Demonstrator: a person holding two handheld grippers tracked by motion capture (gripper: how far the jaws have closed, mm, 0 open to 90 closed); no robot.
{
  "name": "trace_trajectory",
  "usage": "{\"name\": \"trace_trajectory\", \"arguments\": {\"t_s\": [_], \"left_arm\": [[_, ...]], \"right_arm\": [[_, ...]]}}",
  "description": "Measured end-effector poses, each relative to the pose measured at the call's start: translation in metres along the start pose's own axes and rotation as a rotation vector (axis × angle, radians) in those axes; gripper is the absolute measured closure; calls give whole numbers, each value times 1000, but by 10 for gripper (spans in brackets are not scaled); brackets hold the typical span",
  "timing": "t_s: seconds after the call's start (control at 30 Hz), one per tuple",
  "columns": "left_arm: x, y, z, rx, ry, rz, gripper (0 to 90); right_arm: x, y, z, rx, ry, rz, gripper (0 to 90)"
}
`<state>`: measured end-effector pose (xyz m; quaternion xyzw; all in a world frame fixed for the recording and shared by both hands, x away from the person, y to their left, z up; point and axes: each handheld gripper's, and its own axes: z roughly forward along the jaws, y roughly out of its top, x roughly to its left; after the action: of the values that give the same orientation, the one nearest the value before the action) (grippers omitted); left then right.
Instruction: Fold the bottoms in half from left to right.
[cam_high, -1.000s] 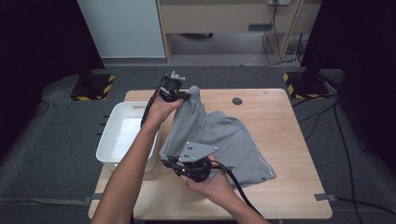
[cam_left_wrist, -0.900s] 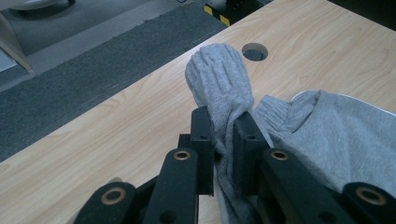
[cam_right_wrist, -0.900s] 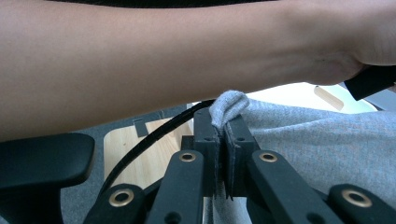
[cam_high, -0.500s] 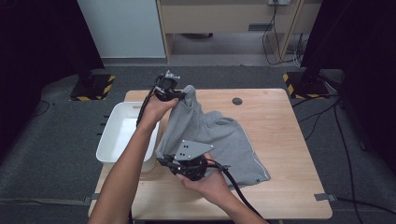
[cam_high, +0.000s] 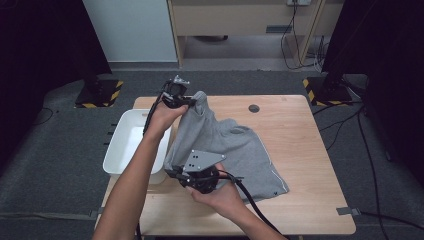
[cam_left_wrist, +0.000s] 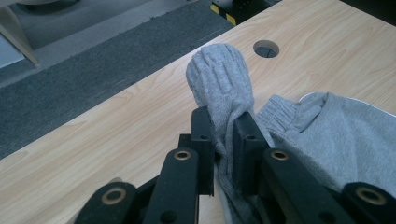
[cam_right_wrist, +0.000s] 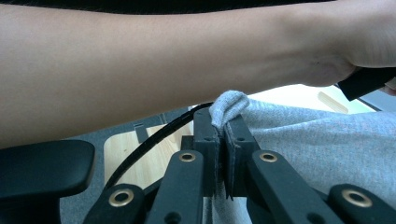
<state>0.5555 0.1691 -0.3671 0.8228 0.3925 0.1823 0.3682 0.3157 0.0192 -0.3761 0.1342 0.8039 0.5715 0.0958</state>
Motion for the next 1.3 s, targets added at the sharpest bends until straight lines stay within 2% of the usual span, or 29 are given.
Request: {"name": "trace_trajectory", "arguments": {"t_s": [0.77,0.93,1.07,1.3], "left_arm": [[23,-10,-20,2,16,-22,808],[18,-7,-17,6,35,-29,807],[12,-4,-8,14,48,-43,807],[-4,1,9,14,52,-63,806]], "right_arm": [[7,13,22,9,9,-7,863],[6,9,8,3,13,7,862],[0,0,-10,16,-21,-1,862],[-13,-18,-36,25,-50,12,862]]}}
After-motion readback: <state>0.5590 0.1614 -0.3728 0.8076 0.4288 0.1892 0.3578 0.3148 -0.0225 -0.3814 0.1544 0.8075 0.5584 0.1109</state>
